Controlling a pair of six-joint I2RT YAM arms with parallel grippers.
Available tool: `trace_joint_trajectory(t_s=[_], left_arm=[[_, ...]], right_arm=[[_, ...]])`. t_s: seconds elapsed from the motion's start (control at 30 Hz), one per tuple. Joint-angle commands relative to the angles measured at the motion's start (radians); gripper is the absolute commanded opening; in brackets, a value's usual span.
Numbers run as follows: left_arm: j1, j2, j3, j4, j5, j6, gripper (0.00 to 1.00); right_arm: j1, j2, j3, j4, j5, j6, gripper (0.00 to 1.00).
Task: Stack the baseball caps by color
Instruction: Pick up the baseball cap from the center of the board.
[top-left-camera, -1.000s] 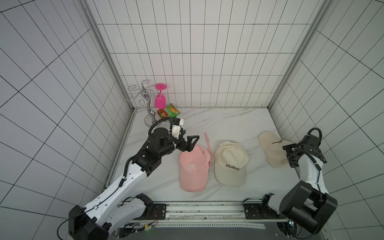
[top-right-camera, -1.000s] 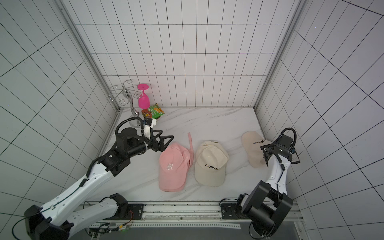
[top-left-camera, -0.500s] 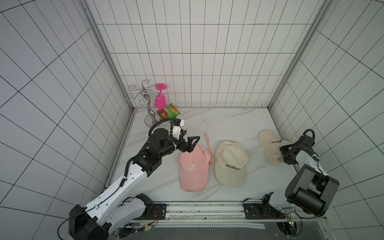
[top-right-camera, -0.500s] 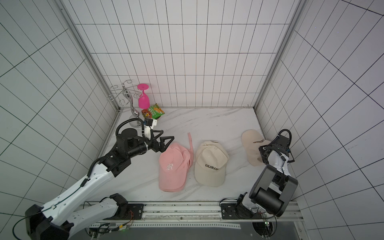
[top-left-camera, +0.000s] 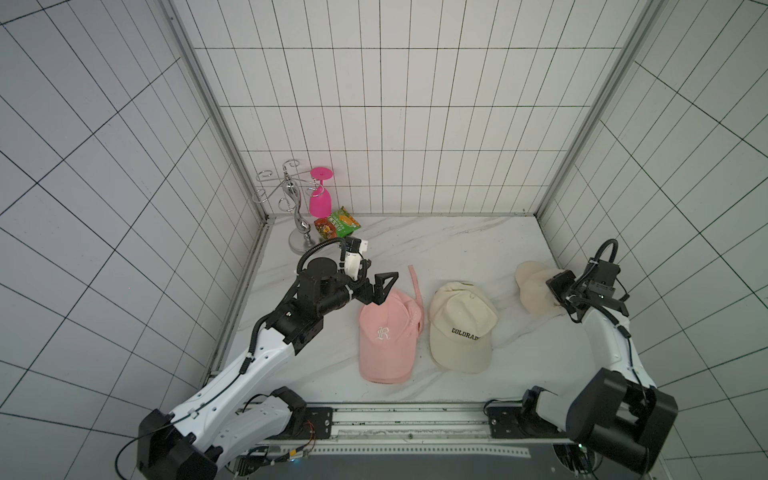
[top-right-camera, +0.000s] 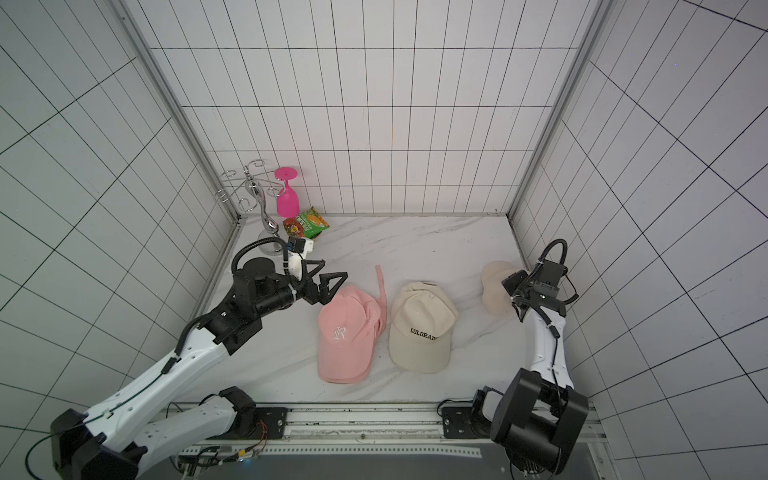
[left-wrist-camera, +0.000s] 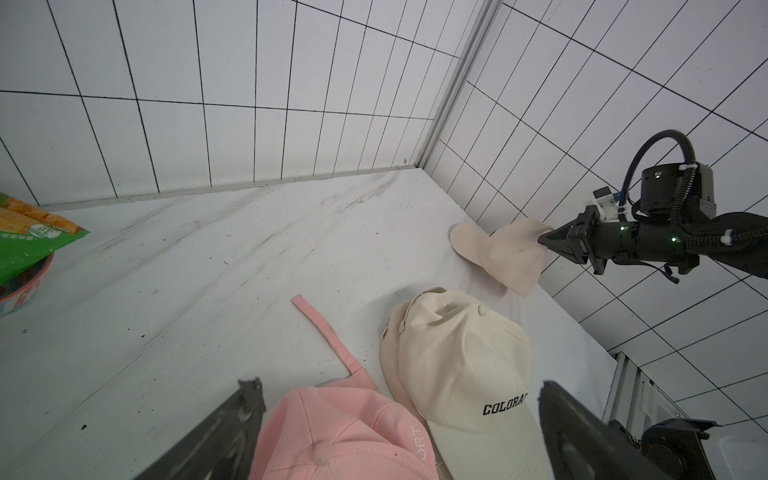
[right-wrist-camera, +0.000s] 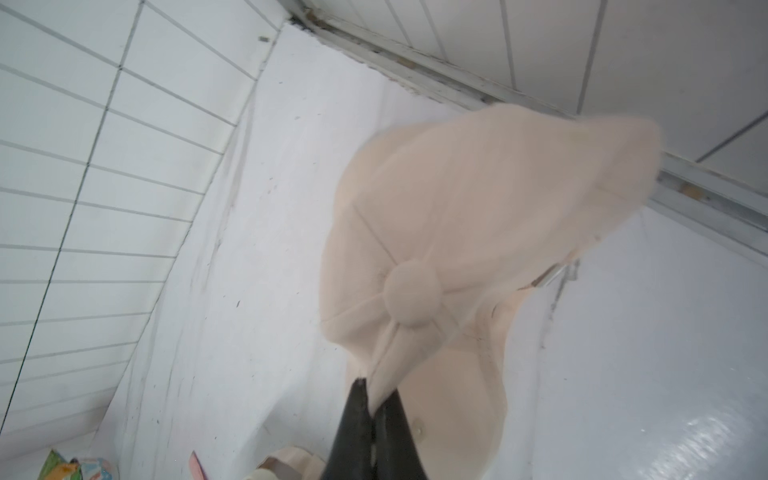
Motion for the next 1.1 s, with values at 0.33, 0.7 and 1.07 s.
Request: trace_joint_trajectory(t_s=[0.33,0.7,1.07], left_arm=[[0.014,-0.063,-0.058,0.103,-0.026,0.055,0.99],[0.038,-0.048,0.272,-0.253,-0.019,0.286,0.99],[0.033,-0.052,0.278,-0.338,0.584,0.795,0.98]], right_arm=[[0.448,-0.179,0.337,-0.2,-0.045,-0.474,0.0],[0.865,0.05,0.811,-0.857,-0.184,-1.292,0.0],[0.99,0.194,0.986,-1.217,-0.098,-1.668,0.0]])
